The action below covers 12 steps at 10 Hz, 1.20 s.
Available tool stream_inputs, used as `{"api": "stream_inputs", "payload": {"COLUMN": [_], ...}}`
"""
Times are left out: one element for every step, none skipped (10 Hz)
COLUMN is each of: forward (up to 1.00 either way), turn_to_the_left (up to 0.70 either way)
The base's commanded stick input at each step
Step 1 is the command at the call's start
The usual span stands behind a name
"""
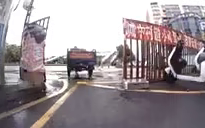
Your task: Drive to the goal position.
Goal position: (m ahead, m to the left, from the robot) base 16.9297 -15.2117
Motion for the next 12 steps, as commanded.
{"api": "stream_inputs", "payload": {"forward": [0.70, 0.70, 0.70, 0.70, 0.70, 0.70, 0.70, 0.70, 0.70, 0.70, 0.70, 0.70], "turn_to_the_left": [0.00, 0.00, 0.00, 0.00, 0.00, 0.00, 0.00, 0.00, 0.00, 0.00, 0.00, 0.00]}}
